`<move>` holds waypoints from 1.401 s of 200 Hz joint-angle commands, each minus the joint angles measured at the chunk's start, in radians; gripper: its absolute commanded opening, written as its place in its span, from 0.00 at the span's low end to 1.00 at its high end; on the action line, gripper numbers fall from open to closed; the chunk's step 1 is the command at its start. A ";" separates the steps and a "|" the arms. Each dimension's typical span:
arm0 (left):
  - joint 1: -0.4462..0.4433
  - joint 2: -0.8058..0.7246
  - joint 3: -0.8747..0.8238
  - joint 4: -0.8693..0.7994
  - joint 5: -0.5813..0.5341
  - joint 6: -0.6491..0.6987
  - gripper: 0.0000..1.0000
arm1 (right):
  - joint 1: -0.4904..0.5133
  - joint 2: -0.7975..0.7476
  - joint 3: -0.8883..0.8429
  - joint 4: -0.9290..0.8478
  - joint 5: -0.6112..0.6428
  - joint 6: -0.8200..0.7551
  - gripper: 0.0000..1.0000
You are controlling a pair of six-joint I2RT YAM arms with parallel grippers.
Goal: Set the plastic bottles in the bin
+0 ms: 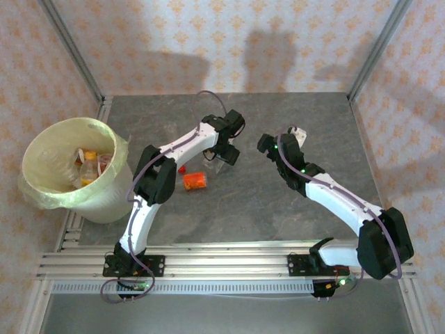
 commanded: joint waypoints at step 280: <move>0.107 -0.858 -0.414 0.389 -0.265 -0.205 0.48 | -0.013 0.028 0.011 -0.001 0.014 -0.052 1.00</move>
